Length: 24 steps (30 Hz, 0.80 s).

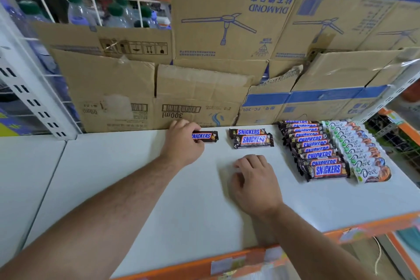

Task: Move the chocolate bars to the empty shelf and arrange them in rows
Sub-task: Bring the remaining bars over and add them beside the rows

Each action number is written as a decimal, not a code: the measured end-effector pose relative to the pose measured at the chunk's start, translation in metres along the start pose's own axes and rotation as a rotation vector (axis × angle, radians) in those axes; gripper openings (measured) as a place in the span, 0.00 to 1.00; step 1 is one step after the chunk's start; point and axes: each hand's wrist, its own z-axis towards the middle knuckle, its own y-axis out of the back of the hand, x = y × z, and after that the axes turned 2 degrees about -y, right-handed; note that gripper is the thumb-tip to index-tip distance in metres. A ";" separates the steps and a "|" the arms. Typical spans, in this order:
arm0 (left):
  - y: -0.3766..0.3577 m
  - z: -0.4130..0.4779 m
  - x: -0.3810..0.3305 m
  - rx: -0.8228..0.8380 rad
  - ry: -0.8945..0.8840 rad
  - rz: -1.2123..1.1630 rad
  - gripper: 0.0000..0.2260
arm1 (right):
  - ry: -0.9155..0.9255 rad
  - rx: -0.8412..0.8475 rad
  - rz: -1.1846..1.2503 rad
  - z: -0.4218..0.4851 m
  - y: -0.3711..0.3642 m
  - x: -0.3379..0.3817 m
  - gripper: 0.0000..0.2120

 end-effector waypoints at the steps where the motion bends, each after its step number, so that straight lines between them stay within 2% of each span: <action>1: 0.001 -0.001 -0.002 -0.001 0.013 -0.006 0.16 | 0.003 0.009 -0.004 0.000 0.001 0.001 0.08; 5: 0.010 -0.018 -0.012 0.007 0.039 -0.019 0.22 | 0.019 0.039 -0.001 -0.002 0.004 0.003 0.08; 9: 0.025 -0.056 -0.018 0.046 -0.010 0.148 0.20 | 0.026 0.083 -0.026 0.001 0.012 0.008 0.12; 12: 0.043 -0.084 -0.025 0.149 0.038 0.256 0.21 | 0.033 0.243 -0.167 0.001 0.023 0.015 0.19; 15: 0.066 -0.111 -0.031 0.195 0.091 0.318 0.22 | 0.033 0.361 -0.197 -0.005 0.032 0.023 0.20; 17: 0.081 -0.131 -0.034 0.194 0.120 0.351 0.23 | 0.058 0.344 -0.120 -0.018 0.036 0.038 0.23; 20: 0.105 -0.159 -0.034 0.172 0.177 0.371 0.23 | 0.142 0.332 -0.079 -0.037 0.035 0.064 0.20; 24: 0.141 -0.194 -0.026 0.092 0.258 0.347 0.21 | 0.288 0.434 -0.105 -0.049 0.033 0.102 0.21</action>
